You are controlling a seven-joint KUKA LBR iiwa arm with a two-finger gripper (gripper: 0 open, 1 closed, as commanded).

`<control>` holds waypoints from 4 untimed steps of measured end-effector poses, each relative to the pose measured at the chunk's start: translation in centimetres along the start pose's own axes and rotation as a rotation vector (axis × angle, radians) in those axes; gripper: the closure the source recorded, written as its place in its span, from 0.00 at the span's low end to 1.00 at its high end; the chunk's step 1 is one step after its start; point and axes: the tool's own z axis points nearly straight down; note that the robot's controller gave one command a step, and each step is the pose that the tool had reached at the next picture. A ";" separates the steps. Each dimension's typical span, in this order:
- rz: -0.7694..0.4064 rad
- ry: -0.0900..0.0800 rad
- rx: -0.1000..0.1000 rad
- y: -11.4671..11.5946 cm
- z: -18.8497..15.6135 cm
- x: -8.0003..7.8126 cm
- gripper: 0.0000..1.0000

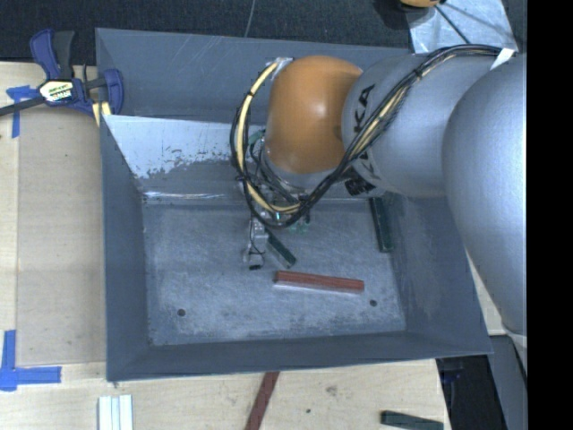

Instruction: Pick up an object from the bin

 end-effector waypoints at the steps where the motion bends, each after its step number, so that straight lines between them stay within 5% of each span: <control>1: 0.002 -0.008 -0.001 0.0 -0.5 -0.2 0.00; 2: -0.128 -0.015 0.000 -8.5 5.6 -0.2 1.00; 3: -0.128 -0.015 -0.001 -8.5 5.6 -0.2 1.00; 4: -0.085 -0.012 0.000 -11.2 -11.6 -0.7 1.00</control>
Offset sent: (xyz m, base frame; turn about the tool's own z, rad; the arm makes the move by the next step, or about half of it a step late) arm -0.0014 -0.0851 -0.0583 -0.1303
